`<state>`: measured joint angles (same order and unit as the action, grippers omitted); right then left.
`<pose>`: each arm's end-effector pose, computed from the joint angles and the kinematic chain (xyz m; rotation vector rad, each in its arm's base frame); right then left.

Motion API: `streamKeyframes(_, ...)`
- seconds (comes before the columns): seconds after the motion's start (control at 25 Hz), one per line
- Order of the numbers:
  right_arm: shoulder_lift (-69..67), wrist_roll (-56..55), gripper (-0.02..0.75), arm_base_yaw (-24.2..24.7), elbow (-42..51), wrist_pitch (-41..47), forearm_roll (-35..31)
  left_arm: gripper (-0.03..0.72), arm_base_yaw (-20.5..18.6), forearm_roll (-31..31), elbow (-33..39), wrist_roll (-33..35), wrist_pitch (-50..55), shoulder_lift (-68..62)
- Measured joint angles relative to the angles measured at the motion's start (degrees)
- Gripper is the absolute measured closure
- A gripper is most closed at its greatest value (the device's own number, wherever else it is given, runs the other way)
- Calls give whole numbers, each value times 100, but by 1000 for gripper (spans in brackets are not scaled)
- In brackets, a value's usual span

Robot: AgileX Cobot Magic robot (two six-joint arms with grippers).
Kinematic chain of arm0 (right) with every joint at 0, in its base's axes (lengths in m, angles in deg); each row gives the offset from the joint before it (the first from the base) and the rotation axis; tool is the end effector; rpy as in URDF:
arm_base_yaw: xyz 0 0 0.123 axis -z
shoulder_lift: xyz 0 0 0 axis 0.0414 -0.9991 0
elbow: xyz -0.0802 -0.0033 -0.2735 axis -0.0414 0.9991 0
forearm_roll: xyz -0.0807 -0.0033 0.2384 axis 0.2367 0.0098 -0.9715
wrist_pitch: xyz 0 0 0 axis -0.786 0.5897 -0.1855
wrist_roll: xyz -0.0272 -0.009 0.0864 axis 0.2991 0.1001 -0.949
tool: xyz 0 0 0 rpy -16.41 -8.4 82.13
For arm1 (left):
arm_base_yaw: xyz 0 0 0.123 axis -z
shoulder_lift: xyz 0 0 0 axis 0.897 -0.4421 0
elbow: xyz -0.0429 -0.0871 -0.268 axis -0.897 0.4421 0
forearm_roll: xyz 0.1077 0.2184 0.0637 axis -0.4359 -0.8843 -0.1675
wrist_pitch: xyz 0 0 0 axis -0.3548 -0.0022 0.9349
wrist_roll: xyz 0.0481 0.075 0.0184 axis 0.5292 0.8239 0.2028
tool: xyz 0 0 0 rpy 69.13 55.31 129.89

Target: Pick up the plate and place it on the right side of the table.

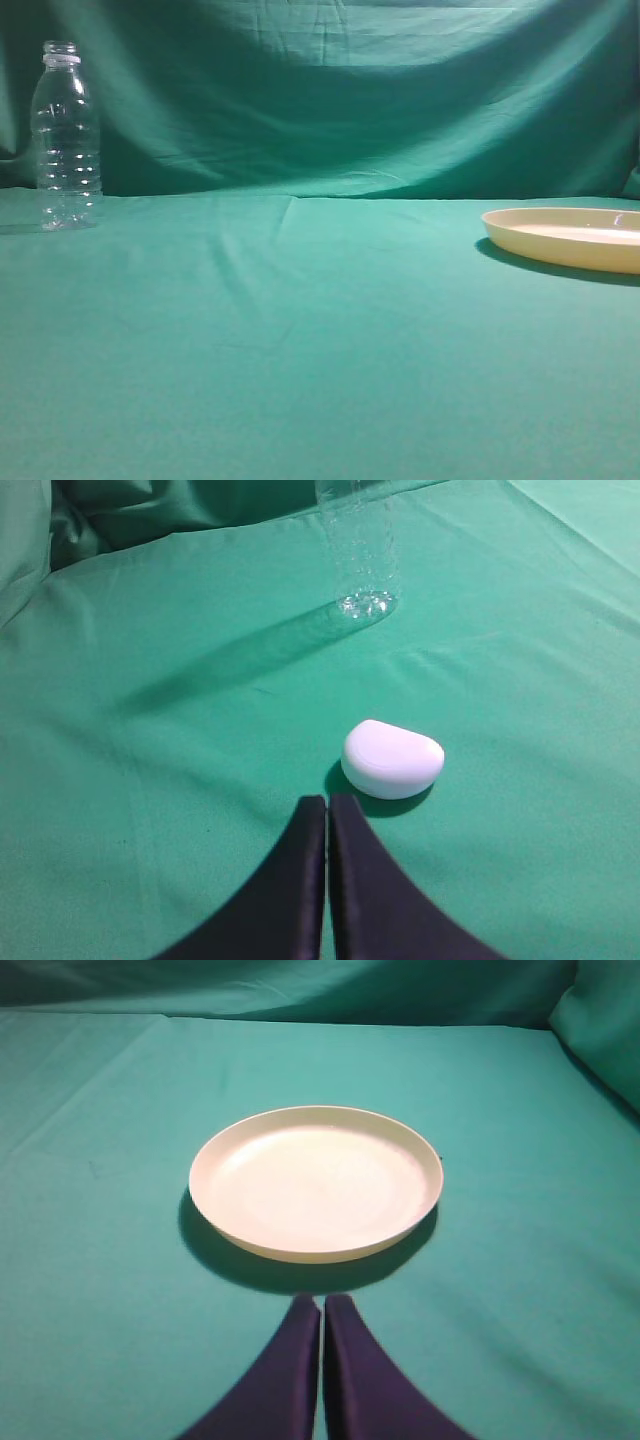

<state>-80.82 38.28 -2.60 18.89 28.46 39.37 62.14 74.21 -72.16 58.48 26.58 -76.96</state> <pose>0.0514 0.0118 0.1705 -0.1454 1.8731 0.1271 0.0529 -0.0001 0.1766 0.2432 1.8218 0.2029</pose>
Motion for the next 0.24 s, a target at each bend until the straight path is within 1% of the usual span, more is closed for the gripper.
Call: streamKeyframes(0.24, 0, -13, 738, 0, 0, 24, -41, 688, 0, 0, 0, 0, 0, 0)
